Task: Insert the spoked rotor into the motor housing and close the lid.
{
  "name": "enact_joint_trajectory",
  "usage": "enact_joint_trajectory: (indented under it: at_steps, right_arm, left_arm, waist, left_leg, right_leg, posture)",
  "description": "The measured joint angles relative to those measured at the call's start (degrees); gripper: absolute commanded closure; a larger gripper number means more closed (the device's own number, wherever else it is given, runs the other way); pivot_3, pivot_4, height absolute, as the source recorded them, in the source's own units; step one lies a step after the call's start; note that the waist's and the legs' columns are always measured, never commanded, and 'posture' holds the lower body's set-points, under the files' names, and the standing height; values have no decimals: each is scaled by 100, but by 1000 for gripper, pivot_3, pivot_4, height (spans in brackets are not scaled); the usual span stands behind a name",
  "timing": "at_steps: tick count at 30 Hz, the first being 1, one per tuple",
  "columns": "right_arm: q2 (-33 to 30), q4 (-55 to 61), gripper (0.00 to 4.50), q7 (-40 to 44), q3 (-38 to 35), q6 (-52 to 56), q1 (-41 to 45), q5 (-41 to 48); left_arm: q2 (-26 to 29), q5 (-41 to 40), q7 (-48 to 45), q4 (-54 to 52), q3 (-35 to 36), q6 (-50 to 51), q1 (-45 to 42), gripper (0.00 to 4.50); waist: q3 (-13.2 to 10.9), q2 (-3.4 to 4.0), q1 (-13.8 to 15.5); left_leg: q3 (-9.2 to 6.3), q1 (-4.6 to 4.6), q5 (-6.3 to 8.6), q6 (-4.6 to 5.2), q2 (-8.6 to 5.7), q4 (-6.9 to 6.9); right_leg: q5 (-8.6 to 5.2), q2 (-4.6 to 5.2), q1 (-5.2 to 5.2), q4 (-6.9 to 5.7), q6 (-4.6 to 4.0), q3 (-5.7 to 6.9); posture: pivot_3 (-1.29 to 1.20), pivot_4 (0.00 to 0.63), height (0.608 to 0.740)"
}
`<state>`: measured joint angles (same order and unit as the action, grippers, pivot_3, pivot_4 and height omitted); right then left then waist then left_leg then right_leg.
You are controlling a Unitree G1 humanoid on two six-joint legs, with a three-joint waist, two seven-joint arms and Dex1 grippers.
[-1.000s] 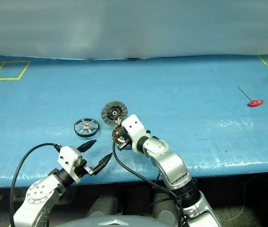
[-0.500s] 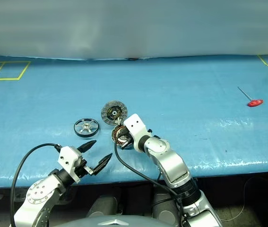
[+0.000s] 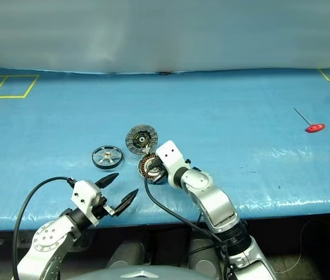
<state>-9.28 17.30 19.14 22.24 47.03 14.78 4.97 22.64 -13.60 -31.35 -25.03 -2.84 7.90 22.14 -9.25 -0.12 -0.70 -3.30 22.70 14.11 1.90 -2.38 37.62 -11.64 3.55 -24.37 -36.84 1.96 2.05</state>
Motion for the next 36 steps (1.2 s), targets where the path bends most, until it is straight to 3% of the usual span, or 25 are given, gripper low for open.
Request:
enact_joint_trajectory:
  at_steps: [15, 36]
  right_arm:
    - [16, 536, 4468, 225, -348, 234, 26, 444]
    - [-346, 409, 4468, 206, 328, 789, 419, 243]
  left_arm:
    - [5, -2, 0, 0, 2, 0, 3, 0]
    - [-2, -3, 3, 0, 1, 1, 40, 0]
  waist:
    - [-1, 1, -1]
    - [-1, 0, -1]
  left_leg:
    - [0, 11, 0, 0, 0, -1]
    - [0, 11, 0, 0, 0, 0]
  right_leg:
    - [1, -1, 2, 0, 2, 0]
    - [1, 2, 1, 0, 1, 0]
  posture:
    - [0, 150, 740]
    - [0, 150, 740]
